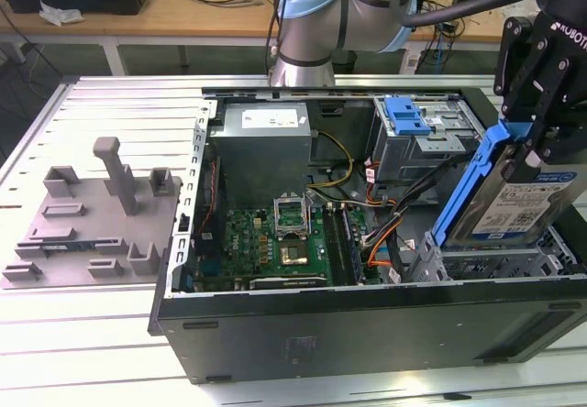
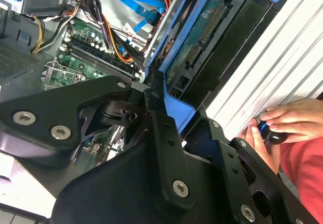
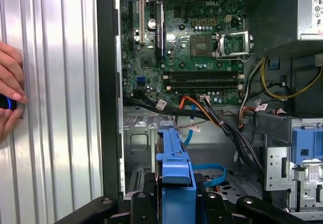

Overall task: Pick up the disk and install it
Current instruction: 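Insert the disk into the insertion slot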

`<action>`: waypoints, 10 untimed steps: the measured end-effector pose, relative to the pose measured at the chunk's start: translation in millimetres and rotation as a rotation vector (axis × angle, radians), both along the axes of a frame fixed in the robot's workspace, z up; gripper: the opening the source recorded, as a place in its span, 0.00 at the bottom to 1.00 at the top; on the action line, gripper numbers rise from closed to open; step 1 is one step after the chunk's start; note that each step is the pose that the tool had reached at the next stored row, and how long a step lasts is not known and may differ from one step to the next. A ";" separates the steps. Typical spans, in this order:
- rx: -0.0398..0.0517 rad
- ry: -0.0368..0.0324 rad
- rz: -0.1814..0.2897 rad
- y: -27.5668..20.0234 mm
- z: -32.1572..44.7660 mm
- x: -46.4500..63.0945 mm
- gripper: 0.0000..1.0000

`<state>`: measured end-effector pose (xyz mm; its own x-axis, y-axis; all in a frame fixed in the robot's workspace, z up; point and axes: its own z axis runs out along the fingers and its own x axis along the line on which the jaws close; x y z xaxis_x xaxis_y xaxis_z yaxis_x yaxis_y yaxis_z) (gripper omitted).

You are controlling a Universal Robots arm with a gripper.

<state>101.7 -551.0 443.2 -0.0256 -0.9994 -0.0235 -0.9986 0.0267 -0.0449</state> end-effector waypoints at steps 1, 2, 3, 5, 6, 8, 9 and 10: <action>0.0000 0.0000 0.000 0.0 -1.0 0.0 0.37; 0.0000 0.0000 0.000 0.0 -1.6 0.0 0.37; 0.0000 0.0000 0.000 0.0 -3.6 0.0 0.37; 0.0001 0.0000 0.000 0.0 -8.4 0.0 0.37; 0.0000 0.0000 0.000 0.0 -9.9 0.1 0.37; 0.0000 0.0000 0.000 0.0 -14.2 0.1 0.37; 0.0000 0.0000 0.000 0.0 -15.6 0.1 0.37; 0.0001 0.0000 0.000 0.0 -16.2 0.1 0.37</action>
<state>101.8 -551.0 426.9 -0.0258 -0.9994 -0.0236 -0.9986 0.0269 -0.0449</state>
